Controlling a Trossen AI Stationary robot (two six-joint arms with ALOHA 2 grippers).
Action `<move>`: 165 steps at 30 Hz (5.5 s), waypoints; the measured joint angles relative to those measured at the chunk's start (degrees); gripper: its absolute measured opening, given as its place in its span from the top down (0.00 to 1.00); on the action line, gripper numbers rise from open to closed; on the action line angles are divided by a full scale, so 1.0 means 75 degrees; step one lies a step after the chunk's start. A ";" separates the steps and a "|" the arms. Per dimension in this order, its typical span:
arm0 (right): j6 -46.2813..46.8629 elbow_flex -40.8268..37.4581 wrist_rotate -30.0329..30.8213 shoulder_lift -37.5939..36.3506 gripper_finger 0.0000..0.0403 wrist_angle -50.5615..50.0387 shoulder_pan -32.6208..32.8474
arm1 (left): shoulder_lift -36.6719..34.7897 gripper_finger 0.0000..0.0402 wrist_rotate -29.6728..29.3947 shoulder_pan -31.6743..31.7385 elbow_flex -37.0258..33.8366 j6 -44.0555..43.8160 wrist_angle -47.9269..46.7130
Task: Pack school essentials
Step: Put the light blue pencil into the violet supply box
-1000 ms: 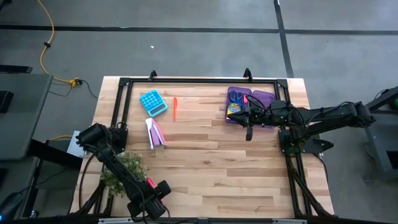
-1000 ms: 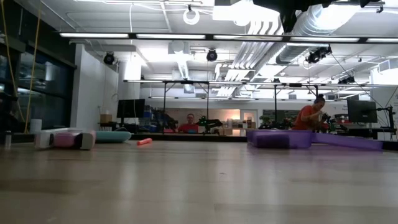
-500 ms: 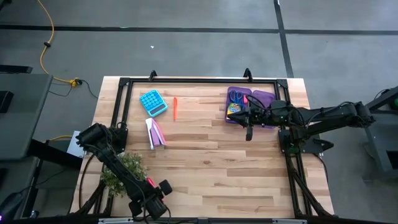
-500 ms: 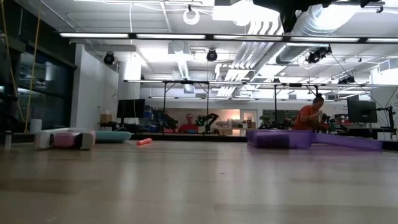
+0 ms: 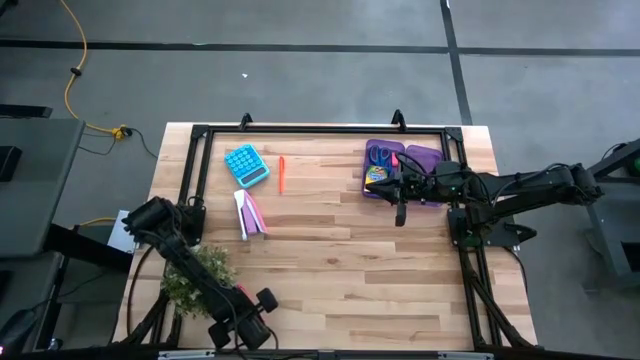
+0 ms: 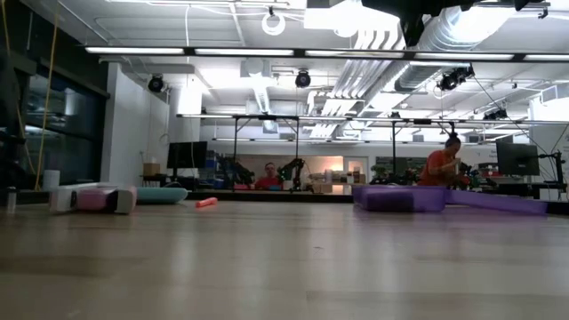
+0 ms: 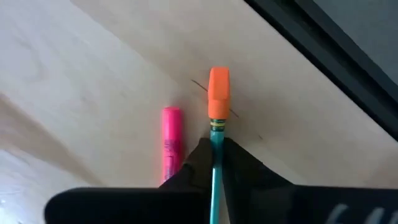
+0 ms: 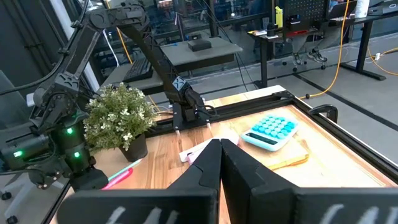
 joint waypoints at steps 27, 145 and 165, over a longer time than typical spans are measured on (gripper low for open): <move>0.0000 0.0000 -0.0005 0.0000 1.00 -0.0191 0.0003 | -0.1728 0.99 0.0765 0.1570 0.0026 -0.0105 0.0441; 0.1187 0.2742 -0.0914 0.4266 0.92 0.1014 0.0141 | -0.5053 0.99 -0.1315 0.6348 -0.3669 -0.2401 1.0602; 0.0765 0.2731 -0.1183 0.3183 0.99 -0.0952 -0.0012 | -0.6158 0.62 -0.0989 0.6549 -0.3681 -0.2700 0.8110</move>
